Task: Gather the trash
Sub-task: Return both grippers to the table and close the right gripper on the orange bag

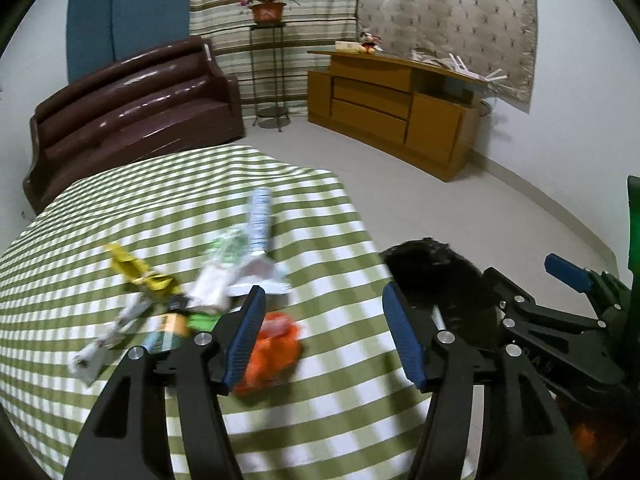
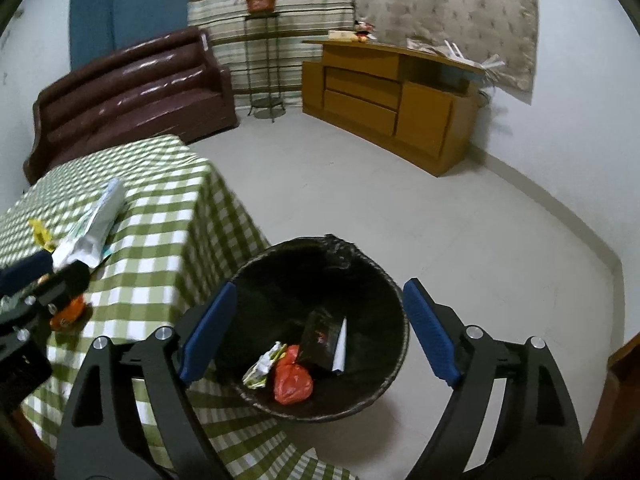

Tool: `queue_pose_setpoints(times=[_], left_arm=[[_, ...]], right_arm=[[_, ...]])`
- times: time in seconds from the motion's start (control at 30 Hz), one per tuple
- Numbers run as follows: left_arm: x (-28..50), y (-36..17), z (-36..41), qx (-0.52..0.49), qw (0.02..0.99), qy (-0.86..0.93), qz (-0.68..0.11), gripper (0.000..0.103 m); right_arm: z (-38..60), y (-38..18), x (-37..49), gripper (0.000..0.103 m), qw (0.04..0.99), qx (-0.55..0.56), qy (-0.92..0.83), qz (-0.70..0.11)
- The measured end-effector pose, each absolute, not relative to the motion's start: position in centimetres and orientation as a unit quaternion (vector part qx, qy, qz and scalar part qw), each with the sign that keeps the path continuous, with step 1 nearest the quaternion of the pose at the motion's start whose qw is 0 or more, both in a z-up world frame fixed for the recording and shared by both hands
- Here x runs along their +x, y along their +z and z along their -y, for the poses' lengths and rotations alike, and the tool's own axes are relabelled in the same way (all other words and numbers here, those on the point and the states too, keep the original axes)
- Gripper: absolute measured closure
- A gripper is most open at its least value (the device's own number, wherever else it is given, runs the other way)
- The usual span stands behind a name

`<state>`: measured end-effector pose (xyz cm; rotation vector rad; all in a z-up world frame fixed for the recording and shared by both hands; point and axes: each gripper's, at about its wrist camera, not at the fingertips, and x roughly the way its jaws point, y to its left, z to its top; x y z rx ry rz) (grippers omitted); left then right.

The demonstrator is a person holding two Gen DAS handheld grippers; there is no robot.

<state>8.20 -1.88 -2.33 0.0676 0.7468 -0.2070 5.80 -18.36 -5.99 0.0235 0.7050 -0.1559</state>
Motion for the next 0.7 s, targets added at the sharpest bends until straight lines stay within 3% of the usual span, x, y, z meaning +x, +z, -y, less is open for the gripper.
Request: queue_pose_setpoints(times=[0.13,0.7], left_arm=[[7.3,-2.0,-1.0,0.035,0.929,-0.072,-0.361,0.038],[4.7,-2.6,-11.9,-0.004,0.929,0.028,-0.368,0.038]], right_arm=[[16.3,-5.7,5.8,0.02,0.936,0.013,-0.052,-0.347],[5.6,-4.9,5.6,0.02,0.933,-0.009,0.057,-0.355]])
